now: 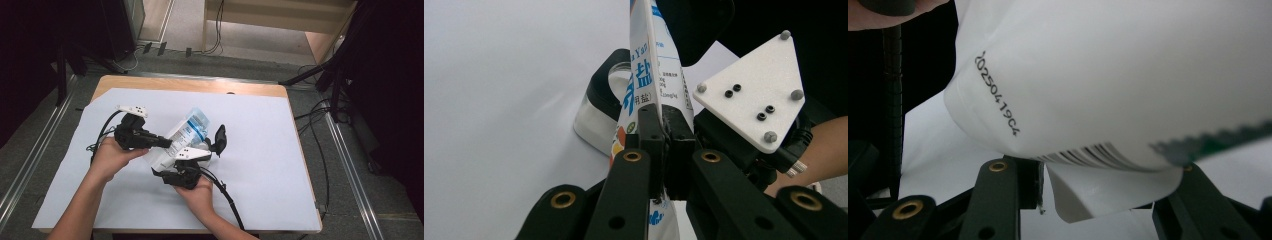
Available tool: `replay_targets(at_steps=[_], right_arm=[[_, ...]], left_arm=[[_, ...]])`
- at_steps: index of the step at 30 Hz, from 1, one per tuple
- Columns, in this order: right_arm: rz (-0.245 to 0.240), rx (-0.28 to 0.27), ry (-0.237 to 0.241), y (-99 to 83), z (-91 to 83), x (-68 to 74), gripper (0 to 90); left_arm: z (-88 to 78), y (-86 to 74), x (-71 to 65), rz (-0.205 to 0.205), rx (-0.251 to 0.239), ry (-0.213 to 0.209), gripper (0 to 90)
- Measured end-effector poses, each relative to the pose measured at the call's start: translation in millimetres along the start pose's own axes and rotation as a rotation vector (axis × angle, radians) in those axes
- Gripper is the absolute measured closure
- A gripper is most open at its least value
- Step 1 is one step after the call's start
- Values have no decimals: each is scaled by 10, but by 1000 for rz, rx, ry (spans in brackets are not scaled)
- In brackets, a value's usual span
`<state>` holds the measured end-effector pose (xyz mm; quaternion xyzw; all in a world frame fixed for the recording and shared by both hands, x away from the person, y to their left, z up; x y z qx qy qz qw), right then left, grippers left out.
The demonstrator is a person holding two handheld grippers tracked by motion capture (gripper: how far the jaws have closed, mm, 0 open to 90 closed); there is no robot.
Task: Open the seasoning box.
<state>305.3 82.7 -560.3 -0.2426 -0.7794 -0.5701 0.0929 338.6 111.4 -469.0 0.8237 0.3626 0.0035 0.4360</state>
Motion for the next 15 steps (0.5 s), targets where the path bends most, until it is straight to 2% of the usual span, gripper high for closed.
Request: replay_targets(at_steps=[15], right_arm=[[11,-14,-30,-12,-65,-41,572]], left_arm=[[-43,-10,-34,29,5,0,898]])
Point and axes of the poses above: each handheld gripper's, and its own axes: z roughly forward along the jaws, y roughly out of its top, x roughly to its left, the point moved 10 cm from there along z, roughly forward along the jaws, and after that the axes turned 10 degrees about y, right-handed, at the moved point
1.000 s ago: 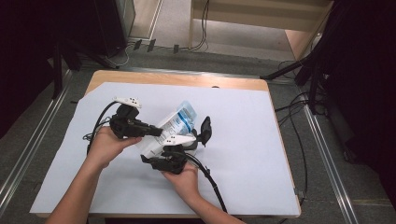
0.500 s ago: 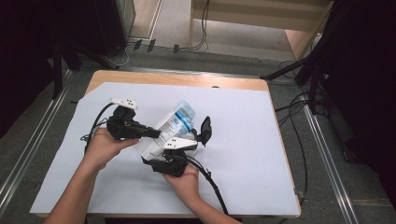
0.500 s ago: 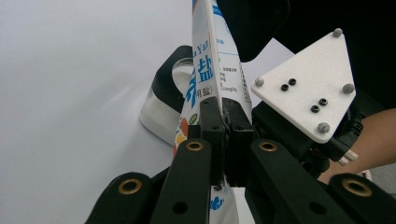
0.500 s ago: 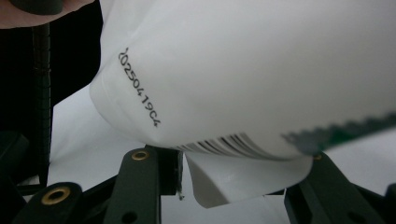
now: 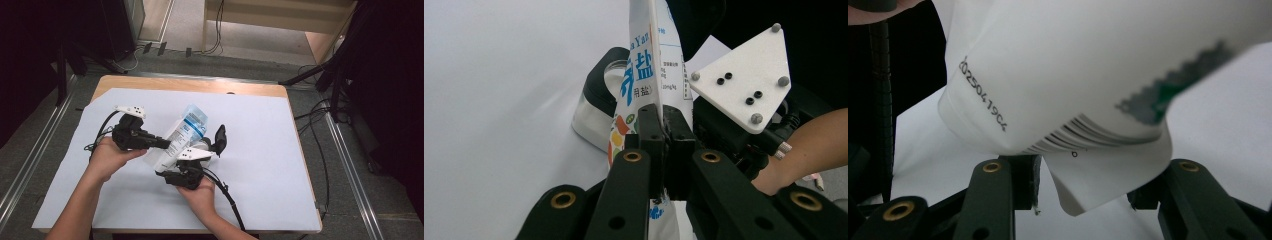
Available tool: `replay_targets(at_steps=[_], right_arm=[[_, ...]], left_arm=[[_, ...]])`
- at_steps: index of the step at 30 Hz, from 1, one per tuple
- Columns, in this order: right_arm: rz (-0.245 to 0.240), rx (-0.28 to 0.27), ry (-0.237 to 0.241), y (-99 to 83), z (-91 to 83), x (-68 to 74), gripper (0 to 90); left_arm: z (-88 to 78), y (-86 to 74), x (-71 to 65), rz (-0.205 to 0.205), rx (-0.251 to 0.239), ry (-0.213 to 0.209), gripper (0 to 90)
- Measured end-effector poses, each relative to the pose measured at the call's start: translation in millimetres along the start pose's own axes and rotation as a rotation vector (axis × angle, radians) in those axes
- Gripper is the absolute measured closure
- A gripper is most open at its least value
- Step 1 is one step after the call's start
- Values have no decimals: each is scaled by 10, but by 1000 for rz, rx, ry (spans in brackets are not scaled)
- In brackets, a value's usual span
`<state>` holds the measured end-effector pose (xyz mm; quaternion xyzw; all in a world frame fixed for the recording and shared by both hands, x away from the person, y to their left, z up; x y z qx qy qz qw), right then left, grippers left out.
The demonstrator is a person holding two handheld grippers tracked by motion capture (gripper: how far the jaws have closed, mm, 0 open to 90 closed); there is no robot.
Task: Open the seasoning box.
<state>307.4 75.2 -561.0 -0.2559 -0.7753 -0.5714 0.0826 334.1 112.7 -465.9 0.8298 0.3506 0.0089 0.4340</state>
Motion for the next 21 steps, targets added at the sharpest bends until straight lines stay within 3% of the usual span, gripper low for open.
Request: replay_targets(at_steps=[21], right_arm=[[-12,-29,-18,15,-50,6,566]], left_arm=[[-109,-10,-31,32,-3,-15,896]])
Point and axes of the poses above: each handheld gripper's, and its own axes: z roughly forward along the jaws, y roughly out of its top, x roughly to its left, the point moved 10 cm from there along z, roughly forward along the jaws, and after that the axes turned 10 degrees about y, right-handed, at the moved point
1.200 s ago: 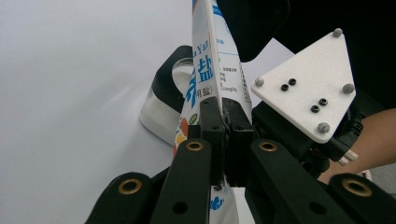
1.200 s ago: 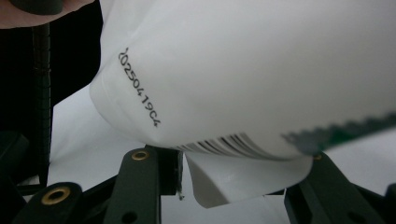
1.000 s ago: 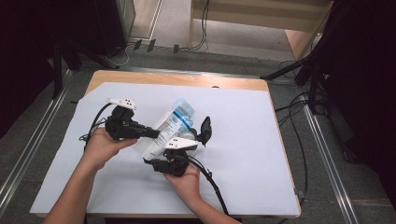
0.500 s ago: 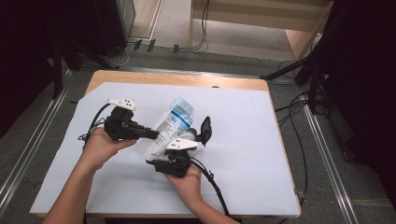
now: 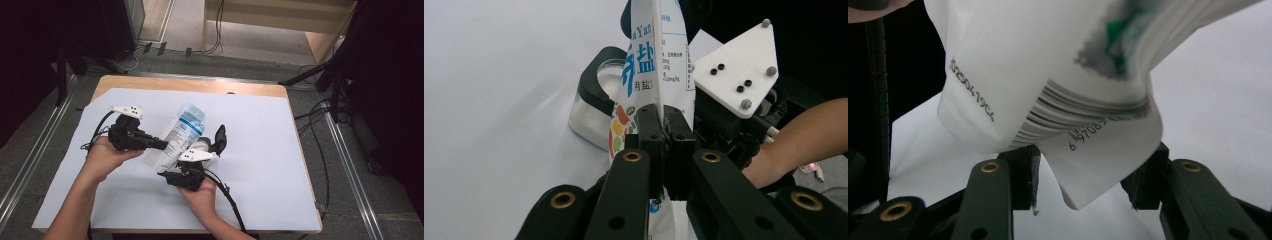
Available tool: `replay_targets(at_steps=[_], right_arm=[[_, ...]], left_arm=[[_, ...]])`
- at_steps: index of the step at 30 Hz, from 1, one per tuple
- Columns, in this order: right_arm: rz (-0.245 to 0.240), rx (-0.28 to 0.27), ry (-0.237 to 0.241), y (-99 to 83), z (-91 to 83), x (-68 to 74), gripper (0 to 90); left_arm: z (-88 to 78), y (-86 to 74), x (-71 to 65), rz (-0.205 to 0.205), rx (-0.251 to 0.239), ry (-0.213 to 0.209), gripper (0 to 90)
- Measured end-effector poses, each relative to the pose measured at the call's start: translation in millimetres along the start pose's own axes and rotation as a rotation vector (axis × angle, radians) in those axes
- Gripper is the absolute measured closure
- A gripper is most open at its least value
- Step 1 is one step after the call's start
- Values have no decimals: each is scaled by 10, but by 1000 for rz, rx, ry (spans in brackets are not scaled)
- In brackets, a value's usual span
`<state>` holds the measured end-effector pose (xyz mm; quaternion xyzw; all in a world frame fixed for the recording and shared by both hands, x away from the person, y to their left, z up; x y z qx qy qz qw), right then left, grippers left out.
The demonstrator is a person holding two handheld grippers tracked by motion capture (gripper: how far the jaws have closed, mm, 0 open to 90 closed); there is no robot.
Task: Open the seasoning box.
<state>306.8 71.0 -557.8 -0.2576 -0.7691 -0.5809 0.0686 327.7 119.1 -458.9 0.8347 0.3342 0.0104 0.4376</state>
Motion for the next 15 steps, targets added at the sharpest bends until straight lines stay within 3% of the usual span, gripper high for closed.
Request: replay_targets(at_steps=[7,15], right_arm=[[-7,-8,3,41,-21,19,567],[-12,8,16,64,-4,56,568]], left_arm=[[-104,-17,-19,11,-14,-4,895],[-184,-55,-28,37,4,-14,893]])
Point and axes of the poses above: each handheld gripper's, and its own axes: z roughly forward along the jaws, y roughly out of its top, x roughly to its left, the point moved 10 cm from there along z, roughly forward along the jaws, and after that the axes turned 10 degrees about y, right-handed, at the moved point
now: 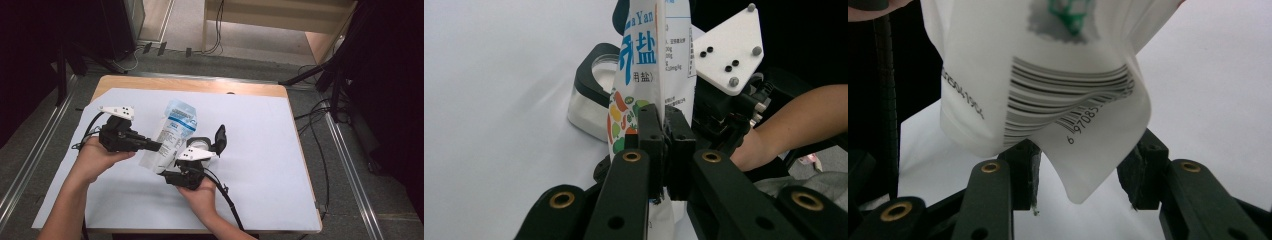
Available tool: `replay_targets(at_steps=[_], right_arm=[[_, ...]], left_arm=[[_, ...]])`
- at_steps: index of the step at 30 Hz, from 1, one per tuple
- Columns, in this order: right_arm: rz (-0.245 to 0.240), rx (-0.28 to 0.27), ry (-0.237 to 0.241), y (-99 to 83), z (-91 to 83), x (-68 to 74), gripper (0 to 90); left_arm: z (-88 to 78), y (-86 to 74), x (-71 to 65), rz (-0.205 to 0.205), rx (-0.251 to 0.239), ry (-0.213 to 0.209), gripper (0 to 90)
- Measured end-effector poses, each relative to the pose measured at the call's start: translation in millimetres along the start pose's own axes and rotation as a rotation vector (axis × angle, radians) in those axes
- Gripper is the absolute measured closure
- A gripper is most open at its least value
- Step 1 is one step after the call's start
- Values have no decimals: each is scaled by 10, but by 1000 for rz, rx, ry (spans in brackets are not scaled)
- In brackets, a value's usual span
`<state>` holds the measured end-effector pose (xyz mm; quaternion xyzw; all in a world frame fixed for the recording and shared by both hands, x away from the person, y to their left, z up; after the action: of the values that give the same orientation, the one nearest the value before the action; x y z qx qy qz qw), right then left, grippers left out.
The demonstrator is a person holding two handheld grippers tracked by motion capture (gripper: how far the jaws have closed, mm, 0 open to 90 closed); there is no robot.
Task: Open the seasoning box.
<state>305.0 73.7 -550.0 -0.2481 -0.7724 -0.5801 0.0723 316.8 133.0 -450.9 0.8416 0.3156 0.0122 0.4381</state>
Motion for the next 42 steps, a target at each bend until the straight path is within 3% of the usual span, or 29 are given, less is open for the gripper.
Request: replay_targets(at_steps=[7,14,21,27,34,42], right_arm=[[-23,30,9,28,29,49,567],[-12,26,15,76,29,38,565],[-8,48,37,69,66,59,565],[-14,70,41,75,61,65,555],[-32,111,56,13,31,119,553],[-29,136,103,-3,-161,177,548]], left_arm=[[-79,-39,17,4,-3,-2,886],[-196,-135,42,9,6,2,877],[-229,-154,43,6,-20,-29,900],[-315,-66,16,-5,-87,-52,900],[-392,-17,107,-7,-123,20,900],[-312,-53,338,-33,-121,107,900]])
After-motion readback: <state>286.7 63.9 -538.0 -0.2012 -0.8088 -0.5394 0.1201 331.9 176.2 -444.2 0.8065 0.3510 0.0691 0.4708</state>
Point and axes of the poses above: each handheld gripper's, and its own axes: z roughly forward along the jaws, y roughly out of its top, x roughly to its left, the point moved 10 cm from there along z, roughly forward along the jaws, and after that the axes turned 10 degrees about y, right-handed, at the moved point
